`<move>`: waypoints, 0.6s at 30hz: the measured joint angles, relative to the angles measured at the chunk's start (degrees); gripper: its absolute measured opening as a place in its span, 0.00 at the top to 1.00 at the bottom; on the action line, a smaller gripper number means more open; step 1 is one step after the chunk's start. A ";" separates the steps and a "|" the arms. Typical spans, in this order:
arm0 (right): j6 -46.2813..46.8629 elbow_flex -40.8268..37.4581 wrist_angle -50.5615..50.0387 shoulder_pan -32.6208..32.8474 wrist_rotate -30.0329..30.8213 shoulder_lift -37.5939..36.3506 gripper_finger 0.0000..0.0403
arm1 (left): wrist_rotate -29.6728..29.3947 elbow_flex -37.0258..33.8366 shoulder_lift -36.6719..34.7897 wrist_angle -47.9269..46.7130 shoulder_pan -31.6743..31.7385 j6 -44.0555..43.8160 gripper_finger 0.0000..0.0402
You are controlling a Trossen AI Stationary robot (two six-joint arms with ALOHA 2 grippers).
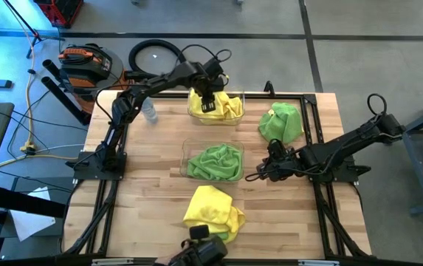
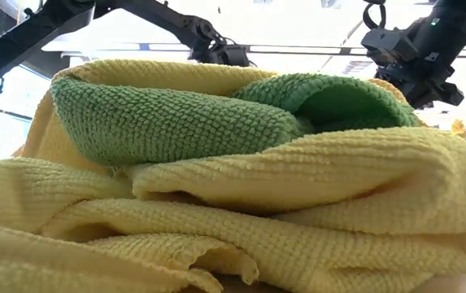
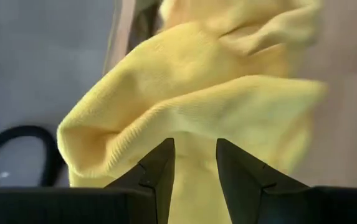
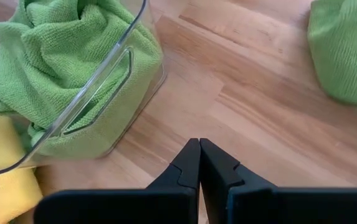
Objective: Sort microfiber towel by color & place in baskets
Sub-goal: Put the yellow towel into the top transparent bin
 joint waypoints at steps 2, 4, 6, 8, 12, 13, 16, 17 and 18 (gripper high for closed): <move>-1.71 0.00 0.01 0.15 0.43 0.00 1.00 | 2.97 2.73 -0.02 -3.69 -0.02 -1.94 0.74; -3.56 0.00 0.01 0.16 0.43 0.00 1.00 | 6.61 5.13 -0.06 -7.21 -0.15 -4.48 0.74; -5.31 0.00 0.01 0.16 0.15 0.00 1.00 | 9.28 6.10 -1.09 -9.59 -0.49 -6.77 0.74; -6.73 0.00 0.03 0.16 -0.27 0.00 1.00 | 9.62 6.12 -3.11 -10.15 -1.38 -8.87 0.74; -9.41 0.00 0.06 0.18 -1.68 0.00 1.00 | 8.83 6.19 -7.65 -9.99 -4.03 -12.41 0.74; -9.76 0.00 0.06 0.16 -2.32 0.00 1.00 | 8.64 6.19 -8.89 -9.94 -4.89 -13.55 0.74; -11.52 0.00 0.04 0.27 -4.23 0.00 1.00 | 7.42 6.23 -12.34 -9.53 -7.72 -16.77 0.74; -12.22 0.00 0.02 0.47 -4.55 0.00 1.00 | 6.32 6.23 -13.24 -9.59 -8.93 -17.58 0.74; -13.04 0.00 0.01 0.77 -4.75 0.00 1.00 | 5.32 6.23 -14.05 -9.51 -10.14 -18.04 0.74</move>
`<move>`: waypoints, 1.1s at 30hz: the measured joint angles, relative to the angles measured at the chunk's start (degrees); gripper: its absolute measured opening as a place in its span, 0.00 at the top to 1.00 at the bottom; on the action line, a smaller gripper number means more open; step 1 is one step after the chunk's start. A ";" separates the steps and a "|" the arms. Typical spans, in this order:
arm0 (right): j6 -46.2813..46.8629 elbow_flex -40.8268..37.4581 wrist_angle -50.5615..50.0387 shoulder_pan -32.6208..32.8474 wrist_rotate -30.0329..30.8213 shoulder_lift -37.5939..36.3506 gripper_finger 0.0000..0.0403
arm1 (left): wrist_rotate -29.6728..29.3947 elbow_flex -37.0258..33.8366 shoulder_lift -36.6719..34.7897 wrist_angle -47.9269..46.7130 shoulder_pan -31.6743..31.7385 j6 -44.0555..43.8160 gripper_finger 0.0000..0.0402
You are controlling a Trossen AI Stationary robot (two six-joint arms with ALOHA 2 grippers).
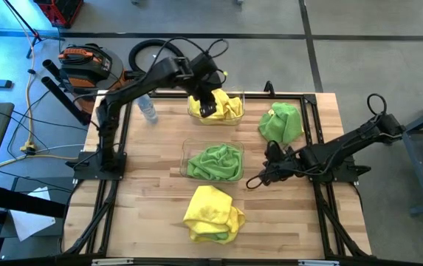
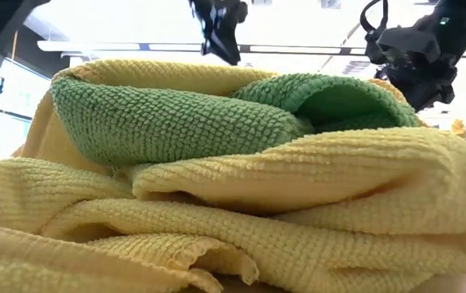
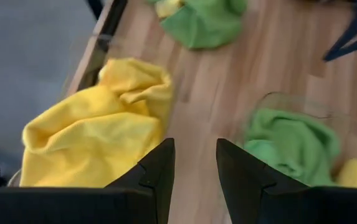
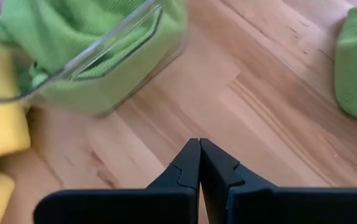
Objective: Sort microfiber towel by color & place in baskets
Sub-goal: Put the yellow towel into the top transparent bin
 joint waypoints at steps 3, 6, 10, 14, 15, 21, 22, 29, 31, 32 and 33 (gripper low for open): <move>-1.80 0.00 0.02 0.99 -0.01 0.00 1.00 | -0.62 -0.02 -2.01 -0.05 -3.09 -1.82 0.74; -3.19 0.00 0.18 1.92 0.00 0.00 1.00 | -2.10 -0.65 -3.54 0.17 -6.25 -4.91 0.74; -5.09 0.00 0.18 3.15 0.00 0.00 1.00 | -9.54 -6.25 -5.81 1.81 -11.99 -9.54 0.74; -5.47 0.00 0.41 4.42 0.00 0.00 1.00 | -11.59 -16.39 -9.07 8.42 -17.64 -14.13 0.74; -5.47 0.00 0.49 4.75 0.00 0.00 1.00 | -11.66 -19.19 -10.03 10.40 -18.85 -15.51 0.74; -5.43 0.00 1.33 6.25 -0.99 0.00 1.00 | -15.27 -34.66 -17.33 18.49 -25.39 -24.71 0.74; -5.39 0.00 1.52 6.26 -2.11 0.00 1.00 | -16.10 -36.82 -18.74 19.83 -26.46 -26.15 0.74; -5.44 -0.02 2.03 6.24 -7.08 0.00 1.00 | -25.17 -48.60 -29.12 21.12 -34.64 -34.95 0.74; -3.59 -0.02 2.60 6.24 -7.24 0.00 1.00 | -26.67 -51.11 -32.00 21.06 -36.62 -37.05 0.74; -1.98 -0.02 2.65 6.24 -7.32 0.00 1.00 | -27.19 -52.28 -33.37 21.02 -37.68 -37.90 0.74; -0.38 -0.02 2.62 6.13 -6.88 0.00 1.00 | -27.50 -53.48 -34.69 21.11 -38.68 -38.79 0.74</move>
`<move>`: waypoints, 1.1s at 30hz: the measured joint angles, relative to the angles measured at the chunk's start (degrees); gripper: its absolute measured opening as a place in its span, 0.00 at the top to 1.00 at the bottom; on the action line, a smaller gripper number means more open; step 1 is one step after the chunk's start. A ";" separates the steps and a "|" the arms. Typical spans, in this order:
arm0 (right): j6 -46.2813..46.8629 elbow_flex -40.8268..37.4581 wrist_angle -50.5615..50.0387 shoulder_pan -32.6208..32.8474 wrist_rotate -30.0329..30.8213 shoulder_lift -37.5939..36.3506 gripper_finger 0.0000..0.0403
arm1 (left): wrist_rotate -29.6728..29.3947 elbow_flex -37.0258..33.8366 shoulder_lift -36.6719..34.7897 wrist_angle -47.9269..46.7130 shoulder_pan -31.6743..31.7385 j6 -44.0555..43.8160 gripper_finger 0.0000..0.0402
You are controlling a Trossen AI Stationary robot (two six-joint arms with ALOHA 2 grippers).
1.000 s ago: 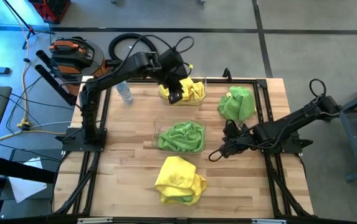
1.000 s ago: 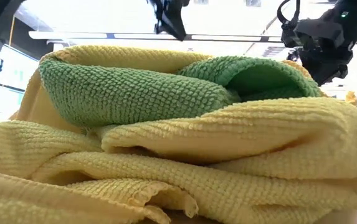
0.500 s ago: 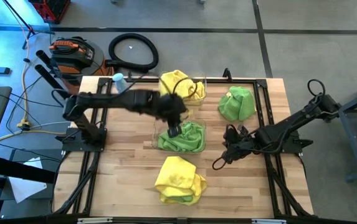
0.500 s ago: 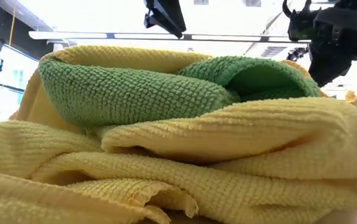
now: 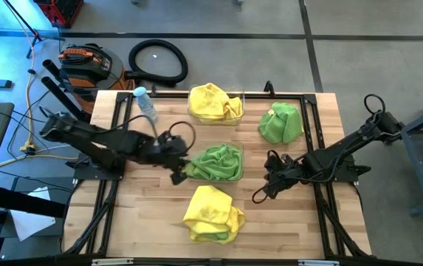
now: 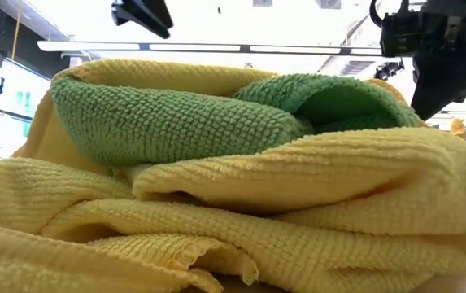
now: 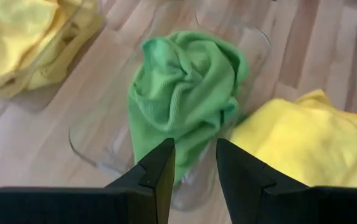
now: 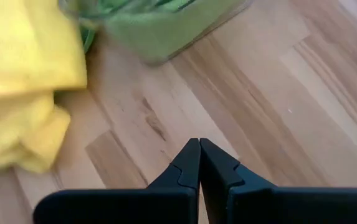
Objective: Sort microfiber towel by color & place in baskets
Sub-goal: Put the yellow towel into the top transparent bin
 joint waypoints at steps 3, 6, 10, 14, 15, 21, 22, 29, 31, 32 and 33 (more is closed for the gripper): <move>2.50 0.04 2.83 -0.51 1.87 0.00 1.00 | -1.12 -3.50 -3.54 -0.04 -3.39 -1.96 0.74; 2.73 1.54 6.00 0.16 4.92 0.04 1.00 | -3.12 -7.69 -6.95 -0.06 -7.32 -3.52 0.74; 3.94 7.10 4.93 1.31 10.62 1.44 1.00 | -3.61 -14.53 -11.41 2.97 -11.73 -4.43 0.74; 2.24 16.08 -0.62 1.65 12.94 6.38 1.00 | -3.63 -20.90 -16.00 7.40 -14.54 -4.85 0.74; 1.98 18.87 -3.13 1.65 12.92 8.41 1.00 | -3.66 -22.30 -17.05 7.93 -14.92 -4.96 0.74; 1.59 34.92 -15.83 1.63 9.89 20.97 1.00 | -4.20 -28.22 -22.78 8.31 -15.67 -6.47 0.74; 1.58 37.29 -17.26 1.64 8.98 23.04 1.00 | -4.20 -28.73 -23.41 8.25 -15.67 -6.45 0.74; 2.73 51.20 -25.35 3.19 4.13 34.89 1.00 | -4.18 -31.13 -26.53 8.40 -15.67 -6.38 0.74; 4.07 54.51 -27.42 3.92 4.12 37.22 1.00 | -4.12 -31.56 -26.93 8.23 -15.67 -6.35 0.74; 4.71 56.01 -28.38 4.37 4.13 38.27 1.00 | -4.06 -31.70 -27.10 8.33 -15.67 -6.33 0.74; 5.41 57.28 -29.14 4.70 4.12 39.15 1.00 | -3.86 -31.79 -27.25 8.35 -15.67 -6.20 0.74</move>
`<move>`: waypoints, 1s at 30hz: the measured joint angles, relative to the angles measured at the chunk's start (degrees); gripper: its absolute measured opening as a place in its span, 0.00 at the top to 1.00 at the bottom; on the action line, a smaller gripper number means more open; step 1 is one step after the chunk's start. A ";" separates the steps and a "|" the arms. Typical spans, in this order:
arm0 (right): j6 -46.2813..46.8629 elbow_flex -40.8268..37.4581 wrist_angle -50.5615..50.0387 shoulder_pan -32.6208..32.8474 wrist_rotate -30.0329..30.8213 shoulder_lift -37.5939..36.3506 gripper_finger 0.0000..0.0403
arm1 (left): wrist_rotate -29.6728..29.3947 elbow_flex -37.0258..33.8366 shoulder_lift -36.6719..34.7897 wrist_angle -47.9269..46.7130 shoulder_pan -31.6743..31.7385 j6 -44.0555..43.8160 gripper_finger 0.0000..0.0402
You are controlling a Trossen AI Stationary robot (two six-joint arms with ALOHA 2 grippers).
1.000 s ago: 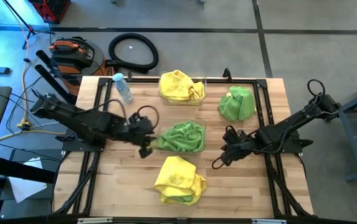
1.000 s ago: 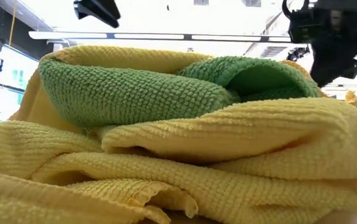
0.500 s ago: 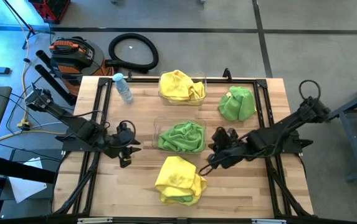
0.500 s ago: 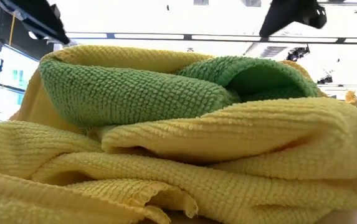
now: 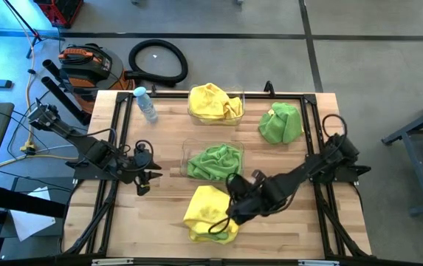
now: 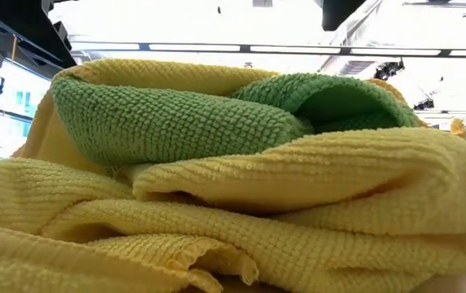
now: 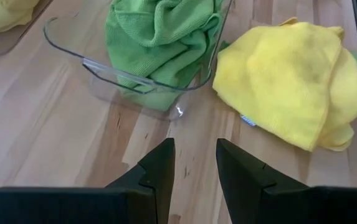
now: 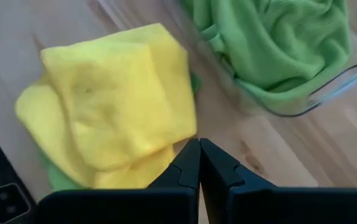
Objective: Sort microfiber towel by color & place in baskets
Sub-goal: Put the yellow towel into the top transparent bin
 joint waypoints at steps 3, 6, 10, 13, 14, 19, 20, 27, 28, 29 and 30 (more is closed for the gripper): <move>1.19 2.81 -0.95 0.78 0.01 2.03 1.00 | 0.47 -0.04 -0.09 0.11 0.00 0.91 0.74; 1.23 4.04 -0.70 1.13 -0.01 3.21 1.00 | 0.49 -0.04 -0.09 0.09 0.00 1.40 0.74; 1.37 4.30 0.61 1.43 -0.09 3.43 1.00 | 1.85 -0.04 -0.09 0.04 -0.03 1.45 0.74; 2.54 4.31 1.88 1.45 -0.12 3.43 1.00 | 2.35 -0.04 -0.09 0.04 -0.58 1.44 0.74; 3.04 4.31 2.87 1.45 -0.09 3.43 1.00 | 2.34 -0.04 -0.09 0.04 -0.83 1.45 0.74; 0.86 2.76 10.66 1.23 0.16 3.71 1.00 | 1.88 -0.04 -0.09 0.01 -1.84 1.44 0.74; 0.68 2.18 12.33 1.03 0.18 3.71 1.00 | 1.84 -0.04 -0.07 -0.02 -2.02 1.44 0.74; -2.39 -2.37 19.28 0.89 -0.05 3.67 0.97 | 1.78 -0.04 -0.04 0.02 -3.07 0.33 0.74; -2.49 -3.08 19.36 0.91 -0.10 3.69 0.95 | 1.79 -0.04 -0.04 0.02 -3.30 0.19 0.74; -2.52 -3.81 19.84 0.91 -0.14 3.73 0.92 | 1.80 -0.04 -0.04 0.02 -3.60 0.03 0.74; -2.64 -4.58 20.74 0.91 -0.31 3.73 0.89 | 1.80 -0.04 -0.04 0.02 -3.86 -0.05 0.74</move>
